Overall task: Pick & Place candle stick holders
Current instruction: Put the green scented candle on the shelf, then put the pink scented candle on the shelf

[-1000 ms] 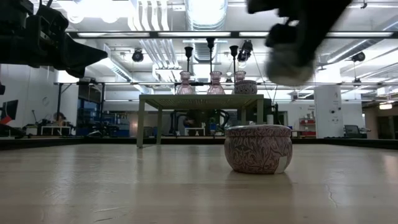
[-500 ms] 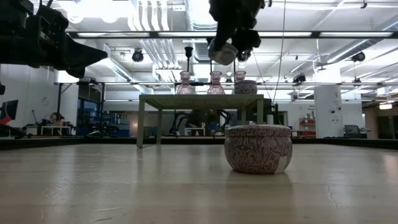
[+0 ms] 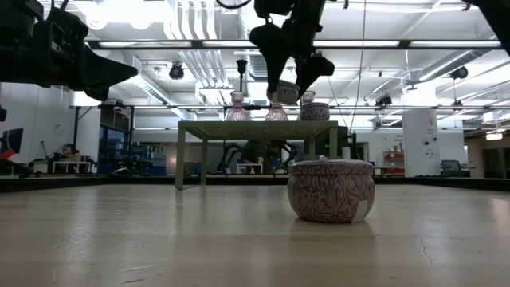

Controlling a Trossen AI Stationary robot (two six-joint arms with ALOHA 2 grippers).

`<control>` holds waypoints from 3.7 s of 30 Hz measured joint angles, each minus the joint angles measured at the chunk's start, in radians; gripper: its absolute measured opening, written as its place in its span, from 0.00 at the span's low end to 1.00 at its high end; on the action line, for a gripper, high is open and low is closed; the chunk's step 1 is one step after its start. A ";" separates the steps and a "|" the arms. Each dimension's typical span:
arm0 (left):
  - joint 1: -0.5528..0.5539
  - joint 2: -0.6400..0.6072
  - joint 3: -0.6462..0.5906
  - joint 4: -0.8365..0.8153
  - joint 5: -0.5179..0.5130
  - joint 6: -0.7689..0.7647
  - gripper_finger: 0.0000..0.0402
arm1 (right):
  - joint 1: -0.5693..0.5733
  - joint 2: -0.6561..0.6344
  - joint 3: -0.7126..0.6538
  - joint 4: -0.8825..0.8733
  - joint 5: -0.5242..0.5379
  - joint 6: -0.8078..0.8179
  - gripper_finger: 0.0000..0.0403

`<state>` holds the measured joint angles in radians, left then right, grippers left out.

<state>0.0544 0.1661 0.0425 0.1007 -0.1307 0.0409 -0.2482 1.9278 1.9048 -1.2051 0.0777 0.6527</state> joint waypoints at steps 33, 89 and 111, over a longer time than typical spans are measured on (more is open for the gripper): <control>0.000 0.000 0.000 -0.006 0.000 0.000 0.06 | -0.101 0.245 0.343 -0.196 0.009 -0.035 0.77; 0.000 0.000 0.000 -0.009 0.000 0.000 0.06 | 0.021 0.111 0.300 -0.250 0.063 -0.292 0.83; 0.000 0.000 0.000 -0.015 0.000 0.000 0.06 | 0.632 0.123 0.111 0.006 0.050 -0.533 0.82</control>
<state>0.0544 0.1661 0.0425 0.0855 -0.1310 0.0410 0.3836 2.0505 2.0157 -1.1986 0.1276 0.1200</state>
